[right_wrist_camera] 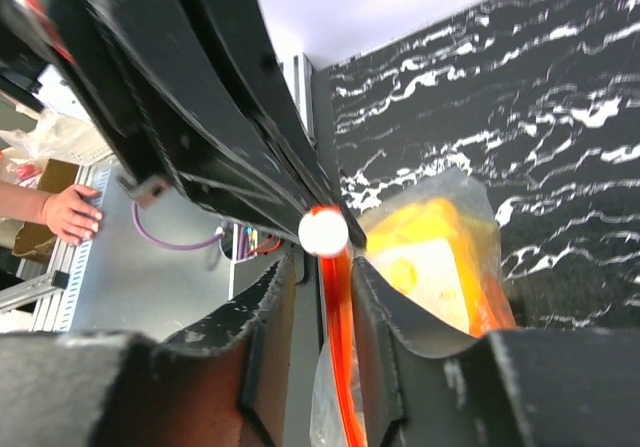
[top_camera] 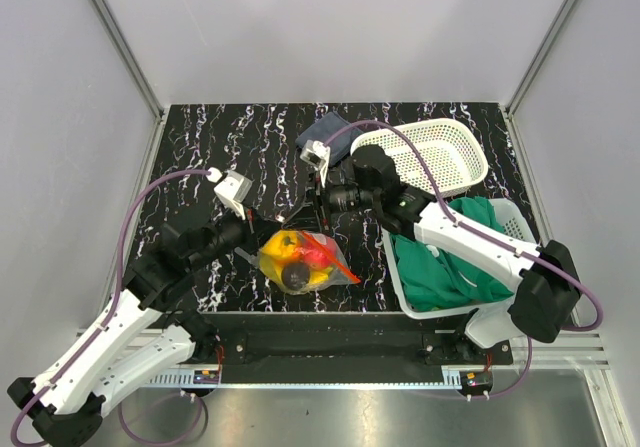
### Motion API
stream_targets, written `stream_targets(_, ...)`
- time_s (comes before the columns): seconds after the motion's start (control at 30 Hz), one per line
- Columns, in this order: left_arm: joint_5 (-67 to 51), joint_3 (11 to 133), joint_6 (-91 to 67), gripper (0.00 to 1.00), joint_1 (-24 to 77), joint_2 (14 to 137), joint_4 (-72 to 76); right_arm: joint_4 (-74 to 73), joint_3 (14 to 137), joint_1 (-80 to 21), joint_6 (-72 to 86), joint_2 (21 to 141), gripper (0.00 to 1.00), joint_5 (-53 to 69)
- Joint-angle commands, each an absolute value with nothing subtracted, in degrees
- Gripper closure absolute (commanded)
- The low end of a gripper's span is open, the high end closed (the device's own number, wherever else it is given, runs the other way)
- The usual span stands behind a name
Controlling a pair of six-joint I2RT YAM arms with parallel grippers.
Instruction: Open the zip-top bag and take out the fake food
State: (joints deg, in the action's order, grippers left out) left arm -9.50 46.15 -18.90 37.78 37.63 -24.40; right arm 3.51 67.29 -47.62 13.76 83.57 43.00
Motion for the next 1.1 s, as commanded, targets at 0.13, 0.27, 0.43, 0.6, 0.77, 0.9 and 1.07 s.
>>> stream_targets(0.13, -10.2, 48.8, -20.4, 1.0, 37.6, 38.5, -23.3, 4.5, 72.9, -48.1, 13.0, 85.5, 0.59, 43.8)
stream_targets(0.27, -10.4, 49.2, -21.0, 1.0, 37.5, 38.4, -23.6, 4.1, 73.4, -48.3, 12.2, 86.5, 0.57, 43.2)
stream_targets(0.43, -10.4, 49.0, -21.3, 1.0, 37.5, 37.3, -23.6, 4.0, 73.6, -48.3, 11.6, 86.9, 0.57, 42.5)
stream_targets(0.6, -10.5, 48.4, -21.2, 1.0, 37.5, 36.4, -23.6, 3.7, 73.3, -48.3, 11.5, 86.6, 0.9, 40.2)
stream_targets(0.77, -4.6, 49.0, -22.6, 1.0, 37.5, 34.8, -25.2, 2.6, 70.4, -48.3, 11.5, 84.2, 1.0, 38.5)
stream_targets(0.9, -0.1, 48.6, -23.6, 1.0, 37.5, 32.7, -25.1, 2.4, 66.6, -48.3, 11.5, 80.2, 1.0, 38.2)
stream_targets(1.07, -0.1, 47.7, -24.3, 1.0, 37.4, 31.9, -23.5, 1.6, 61.2, -48.3, 11.7, 76.6, 1.0, 38.0)
